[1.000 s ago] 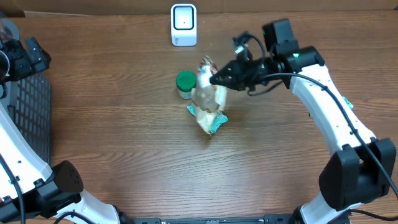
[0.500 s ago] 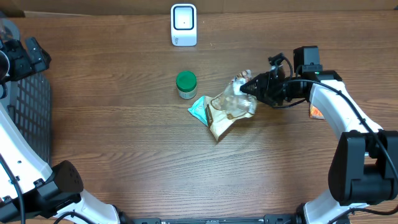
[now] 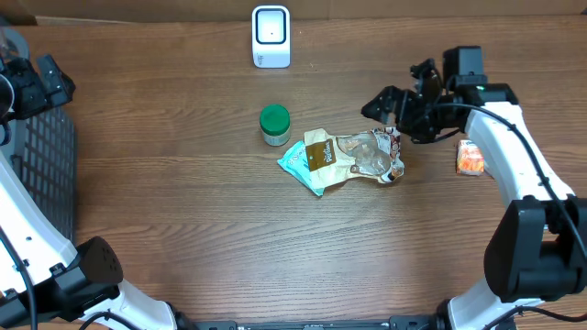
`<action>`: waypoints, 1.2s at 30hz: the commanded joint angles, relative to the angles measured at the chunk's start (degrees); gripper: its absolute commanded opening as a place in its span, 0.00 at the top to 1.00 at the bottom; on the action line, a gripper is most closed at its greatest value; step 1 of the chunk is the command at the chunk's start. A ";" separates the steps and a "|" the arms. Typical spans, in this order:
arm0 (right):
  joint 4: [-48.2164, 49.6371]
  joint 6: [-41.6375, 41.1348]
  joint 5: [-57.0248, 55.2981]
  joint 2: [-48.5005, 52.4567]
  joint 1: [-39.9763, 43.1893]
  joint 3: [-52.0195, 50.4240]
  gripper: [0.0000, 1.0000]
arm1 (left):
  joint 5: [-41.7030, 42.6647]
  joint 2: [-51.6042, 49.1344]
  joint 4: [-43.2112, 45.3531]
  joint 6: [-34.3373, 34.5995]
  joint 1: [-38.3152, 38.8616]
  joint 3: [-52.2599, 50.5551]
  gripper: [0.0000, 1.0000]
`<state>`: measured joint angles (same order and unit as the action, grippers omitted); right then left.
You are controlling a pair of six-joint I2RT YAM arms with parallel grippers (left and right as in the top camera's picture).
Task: Scan the item barcode
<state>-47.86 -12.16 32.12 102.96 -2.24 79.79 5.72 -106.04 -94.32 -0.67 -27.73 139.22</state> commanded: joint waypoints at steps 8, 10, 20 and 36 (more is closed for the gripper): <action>-6.01 -1.33 -2.12 -0.07 -15.50 1.18 0.00 | 0.04 0.72 0.07 -1.07 0.39 0.68 0.01; -9.64 -1.36 -5.35 -0.07 -17.75 1.18 0.02 | 0.04 0.72 0.04 -1.07 0.39 0.68 0.01; -18.43 -12.33 -30.38 -0.07 -18.56 -4.59 0.88 | 0.04 0.72 0.04 -1.07 0.44 0.68 0.00; 5.11 -15.08 -39.65 -0.02 -10.14 -17.97 0.88 | 0.04 0.72 0.04 -1.09 0.42 0.66 0.00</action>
<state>-44.51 -26.22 -2.63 103.13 -14.20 62.24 5.72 -106.04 -94.32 -0.67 -27.73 139.22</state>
